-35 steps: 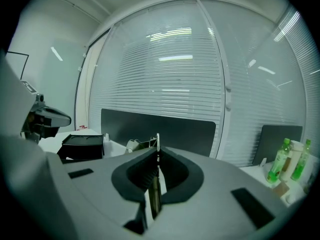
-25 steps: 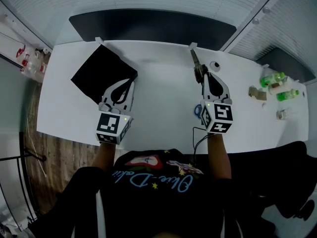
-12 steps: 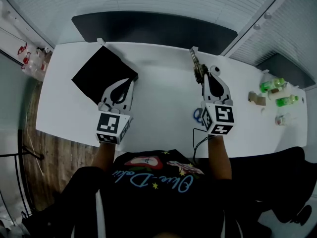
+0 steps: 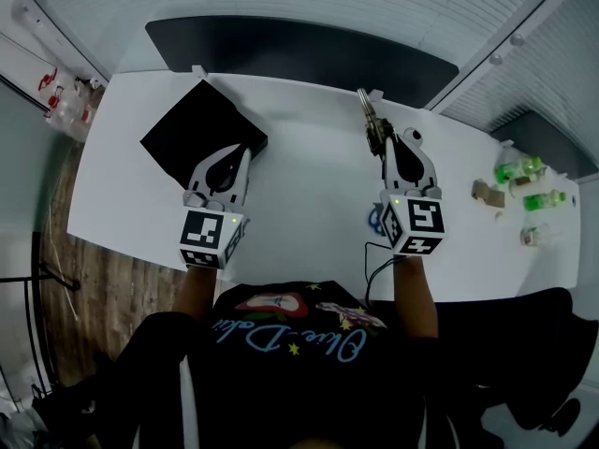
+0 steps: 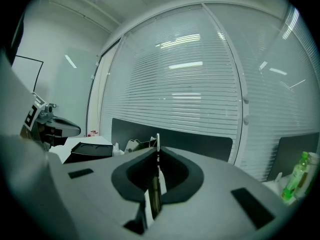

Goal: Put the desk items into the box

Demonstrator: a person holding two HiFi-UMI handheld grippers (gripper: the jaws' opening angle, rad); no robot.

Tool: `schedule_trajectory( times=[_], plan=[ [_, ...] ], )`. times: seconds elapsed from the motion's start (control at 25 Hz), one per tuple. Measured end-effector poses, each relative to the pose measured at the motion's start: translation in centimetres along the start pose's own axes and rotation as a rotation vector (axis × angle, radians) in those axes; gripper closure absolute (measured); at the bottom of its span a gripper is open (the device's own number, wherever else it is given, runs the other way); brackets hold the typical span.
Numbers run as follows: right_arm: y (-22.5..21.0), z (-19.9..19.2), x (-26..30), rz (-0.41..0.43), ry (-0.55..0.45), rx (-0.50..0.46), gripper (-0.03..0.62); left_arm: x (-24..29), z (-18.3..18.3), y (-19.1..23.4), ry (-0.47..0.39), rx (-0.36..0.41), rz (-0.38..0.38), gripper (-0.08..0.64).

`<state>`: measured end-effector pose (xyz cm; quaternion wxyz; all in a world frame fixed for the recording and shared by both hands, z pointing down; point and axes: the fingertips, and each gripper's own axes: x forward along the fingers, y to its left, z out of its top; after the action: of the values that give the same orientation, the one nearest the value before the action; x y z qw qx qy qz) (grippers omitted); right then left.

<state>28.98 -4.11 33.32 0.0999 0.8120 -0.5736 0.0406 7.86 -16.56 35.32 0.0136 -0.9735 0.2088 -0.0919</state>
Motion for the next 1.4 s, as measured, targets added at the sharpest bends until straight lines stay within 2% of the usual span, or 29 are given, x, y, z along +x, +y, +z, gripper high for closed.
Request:
schedule_trajectory(
  times=[0.32,0.84,1.4],
  plan=[
    [2.6,0.1,1.5,0.064,0.004,-0.007,0.578,-1.8,-0.8,2.0,0.026,-0.010,0.064,0.552],
    [9.6,0.1,5.0,0.251,0.006,-0.001,0.578,-6.4,-2.7,6.2,0.056,-0.030,0.211,0.552],
    [17.3,0.0,7.5,0.438,0.015,-0.057,0.578,-11.4,-4.0,9.4,0.072,-0.060,0.353,0.552]
  ],
)
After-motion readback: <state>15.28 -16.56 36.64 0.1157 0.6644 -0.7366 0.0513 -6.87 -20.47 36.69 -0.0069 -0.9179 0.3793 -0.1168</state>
